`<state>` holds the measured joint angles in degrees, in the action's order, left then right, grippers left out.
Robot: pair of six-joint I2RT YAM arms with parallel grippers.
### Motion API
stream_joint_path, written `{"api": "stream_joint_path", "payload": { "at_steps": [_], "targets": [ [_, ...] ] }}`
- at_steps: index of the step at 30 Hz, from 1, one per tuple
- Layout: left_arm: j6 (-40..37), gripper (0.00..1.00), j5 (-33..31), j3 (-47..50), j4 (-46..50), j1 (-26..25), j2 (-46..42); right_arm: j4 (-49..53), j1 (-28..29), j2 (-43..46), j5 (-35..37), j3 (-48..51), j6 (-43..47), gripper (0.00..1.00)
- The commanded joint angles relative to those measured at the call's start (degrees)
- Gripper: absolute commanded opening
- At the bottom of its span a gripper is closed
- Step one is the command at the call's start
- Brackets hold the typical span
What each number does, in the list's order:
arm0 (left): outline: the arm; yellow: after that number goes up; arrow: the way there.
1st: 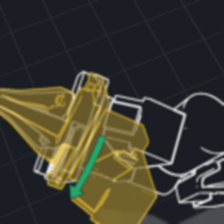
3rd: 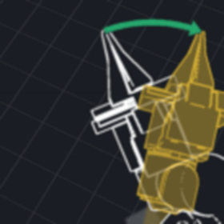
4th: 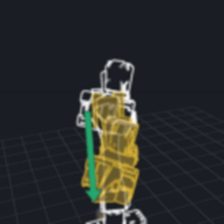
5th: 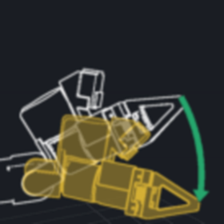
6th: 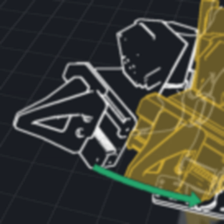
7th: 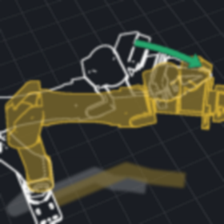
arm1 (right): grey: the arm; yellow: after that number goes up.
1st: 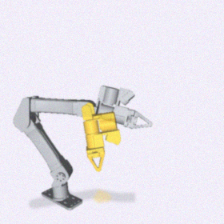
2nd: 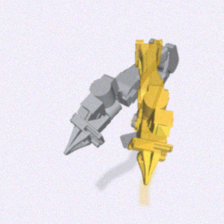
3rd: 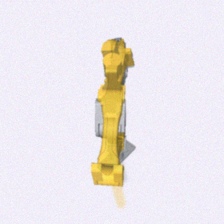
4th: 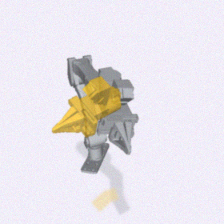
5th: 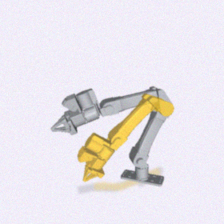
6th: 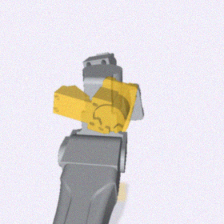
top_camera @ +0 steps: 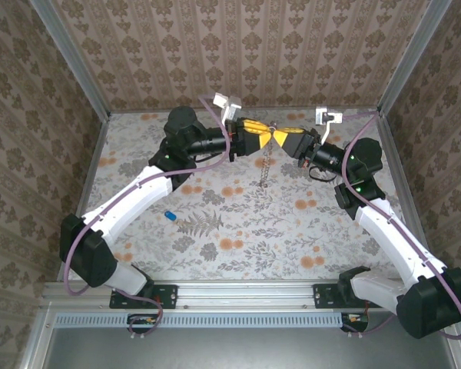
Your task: Put the keys on the keyring
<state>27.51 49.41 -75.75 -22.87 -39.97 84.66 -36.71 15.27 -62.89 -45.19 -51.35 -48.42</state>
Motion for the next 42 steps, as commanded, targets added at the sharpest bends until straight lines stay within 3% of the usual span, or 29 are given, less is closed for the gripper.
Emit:
{"api": "stream_joint_path", "payload": {
  "at_steps": [1, 17, 33, 36, 40, 42],
  "targets": [
    [1.4, 0.25, -0.5, -1.0, -2.7, -0.5, 0.5, -3.4, 0.3, 0.8, 0.7, 0.2, -0.7, 0.00],
    [2.0, 0.00, -0.7, -1.6, -4.0, -1.2, 1.4, -2.1, 0.3, 0.8, 0.7, 0.6, 0.0, 0.00],
    [-3.5, 0.00, 0.3, -1.5, 1.3, -0.6, 0.0, 1.8, 0.3, 1.1, 2.5, 0.3, 1.4, 0.00],
    [-4.0, 0.00, 0.7, -1.8, 2.3, -0.3, 0.0, 2.3, 0.1, 1.3, 2.8, 0.4, 1.5, 0.11],
    [-5.2, 0.00, 1.0, -2.2, 4.1, -0.1, -0.3, 4.2, -1.3, 2.3, 3.0, 0.3, 2.1, 0.42],
    [-6.4, 0.00, 1.5, -2.7, 5.8, 0.1, -0.4, 6.1, -2.6, 3.5, 2.9, 0.2, 2.7, 0.48]
  ]
}}
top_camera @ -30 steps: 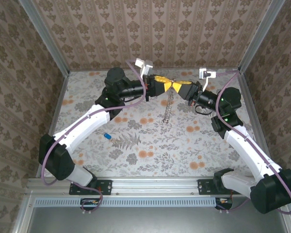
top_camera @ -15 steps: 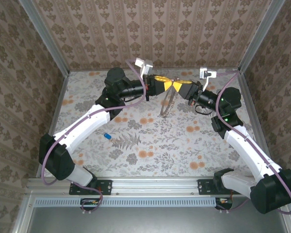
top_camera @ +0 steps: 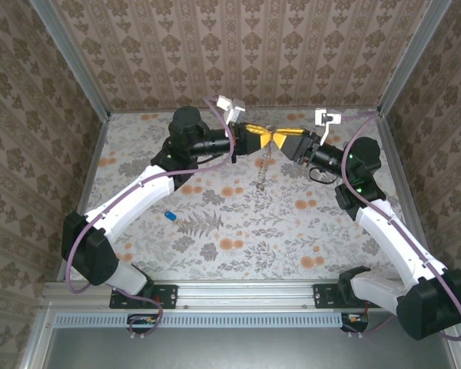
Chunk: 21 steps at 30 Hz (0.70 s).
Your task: Put the keys on the keyring
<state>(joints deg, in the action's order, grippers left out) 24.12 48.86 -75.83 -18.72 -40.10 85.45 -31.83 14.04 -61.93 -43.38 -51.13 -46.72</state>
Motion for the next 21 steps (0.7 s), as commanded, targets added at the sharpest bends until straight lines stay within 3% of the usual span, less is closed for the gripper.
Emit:
{"api": "stream_joint_path", "payload": {
  "at_steps": [1, 12, 21],
  "targets": [
    [-3.8, 0.00, 2.5, -3.1, 2.8, 0.5, -1.2, 2.2, -2.2, 3.0, 1.0, -0.1, 1.3, 0.50],
    [-16.8, 0.00, 10.1, -11.6, 21.6, 2.0, -0.1, 6.6, -4.1, 2.9, -8.0, -2.4, 2.2, 0.53],
    [-21.8, 0.00, 14.6, -16.0, 29.6, 2.6, 1.5, 6.6, -2.9, 2.0, -12.7, -3.9, 3.1, 0.49]
  ]
}}
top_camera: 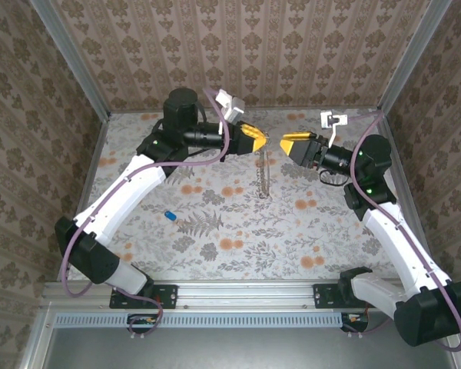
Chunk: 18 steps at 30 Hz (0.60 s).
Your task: Put the keys on the keyring
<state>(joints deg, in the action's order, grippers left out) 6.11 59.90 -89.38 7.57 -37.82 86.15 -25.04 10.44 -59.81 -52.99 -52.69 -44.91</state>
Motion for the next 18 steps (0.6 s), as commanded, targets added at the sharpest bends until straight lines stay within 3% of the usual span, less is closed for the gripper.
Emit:
{"api": "stream_joint_path", "payload": {
  "at_steps": [1, 18],
  "targets": [
    [-4.0, 0.00, 3.9, -2.6, 3.5, 0.3, 1.0, 0.0, 1.0, -0.2, -3.2, -2.6, 1.5, 0.49],
    [-4.7, 0.00, 5.7, -3.2, 4.6, 0.3, 1.5, 1.8, 4.8, -3.2, -2.9, -4.5, 4.2, 0.36]
  ]
}}
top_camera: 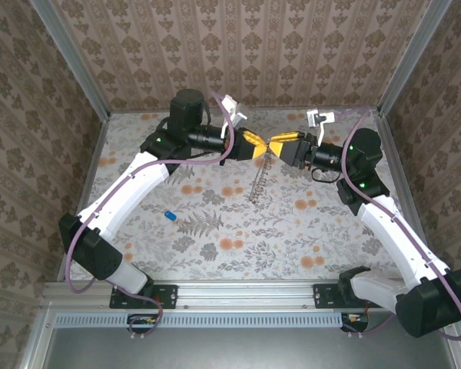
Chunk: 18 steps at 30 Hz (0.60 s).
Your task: Put the keys on the keyring
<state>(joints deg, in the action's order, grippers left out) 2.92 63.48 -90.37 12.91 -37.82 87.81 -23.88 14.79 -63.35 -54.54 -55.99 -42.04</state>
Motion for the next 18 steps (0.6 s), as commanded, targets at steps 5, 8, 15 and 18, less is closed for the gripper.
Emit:
{"api": "stream_joint_path", "payload": {
  "at_steps": [5, 8, 15, 18],
  "targets": [
    [-1.4, 0.00, 2.1, -2.4, -1.0, 0.3, 0.0, 1.3, 0.7, 0.8, -1.8, -0.6, 1.8, 0.27],
    [-1.4, 0.00, 2.0, -2.5, -1.0, 0.4, 0.1, 1.6, 1.0, 0.8, -2.2, -0.6, 2.2, 0.23],
    [-1.1, 0.00, 1.9, -2.7, -1.1, 0.3, 0.4, 3.0, 1.3, 1.0, -2.4, -0.8, 3.4, 0.08],
    [-0.9, 0.00, 1.8, -3.0, -1.3, 0.3, 0.6, 3.6, 1.4, 1.1, -2.1, -0.9, 4.1, 0.00]
  ]
}}
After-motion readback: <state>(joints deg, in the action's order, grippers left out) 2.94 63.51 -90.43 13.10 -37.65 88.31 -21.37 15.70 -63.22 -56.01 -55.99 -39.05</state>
